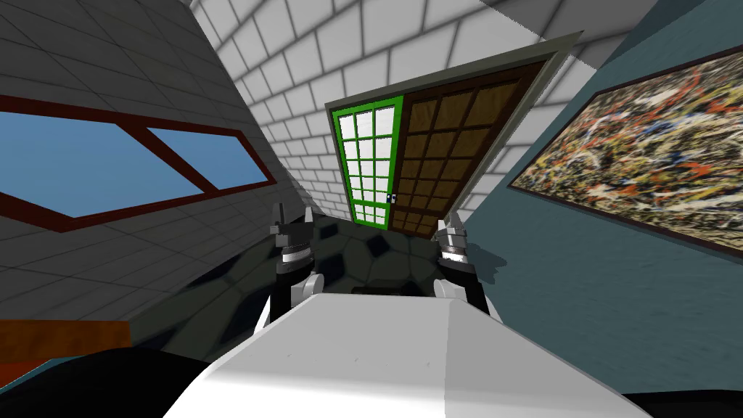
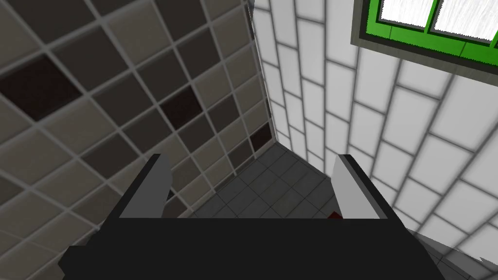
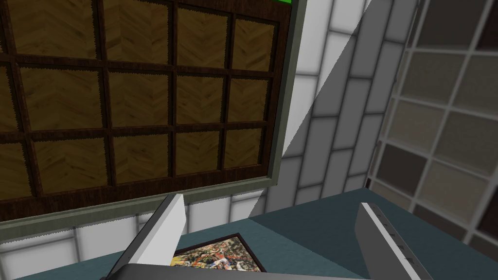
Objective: Pull the door open
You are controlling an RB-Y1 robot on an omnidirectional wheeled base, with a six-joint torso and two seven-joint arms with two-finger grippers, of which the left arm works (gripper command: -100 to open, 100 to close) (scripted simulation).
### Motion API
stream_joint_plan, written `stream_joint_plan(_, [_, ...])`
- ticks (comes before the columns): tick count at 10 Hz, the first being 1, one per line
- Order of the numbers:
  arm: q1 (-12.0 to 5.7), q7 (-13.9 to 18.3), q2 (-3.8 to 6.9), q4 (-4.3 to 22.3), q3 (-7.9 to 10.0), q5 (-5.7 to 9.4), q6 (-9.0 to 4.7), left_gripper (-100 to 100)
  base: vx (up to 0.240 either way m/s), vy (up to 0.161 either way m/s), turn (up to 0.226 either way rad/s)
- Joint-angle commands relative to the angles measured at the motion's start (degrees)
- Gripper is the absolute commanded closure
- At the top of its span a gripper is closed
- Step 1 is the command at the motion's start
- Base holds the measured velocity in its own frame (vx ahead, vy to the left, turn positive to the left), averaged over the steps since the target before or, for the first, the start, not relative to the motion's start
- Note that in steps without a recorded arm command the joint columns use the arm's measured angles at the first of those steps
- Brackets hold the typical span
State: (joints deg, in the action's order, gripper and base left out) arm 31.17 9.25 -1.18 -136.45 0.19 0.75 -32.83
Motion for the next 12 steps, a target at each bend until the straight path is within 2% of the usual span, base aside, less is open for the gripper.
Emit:
stream_joint_plan(1, [-0.64,-1.42,0.51,1.78,0.04,-0.16,-0.31,-100,0.064,-0.022,-0.025])
stream_joint_plan(12, [-5.17,-11.46,3.17,14.36,0.35,-1.27,-2.54,-100,0.099,-0.039,-0.02])
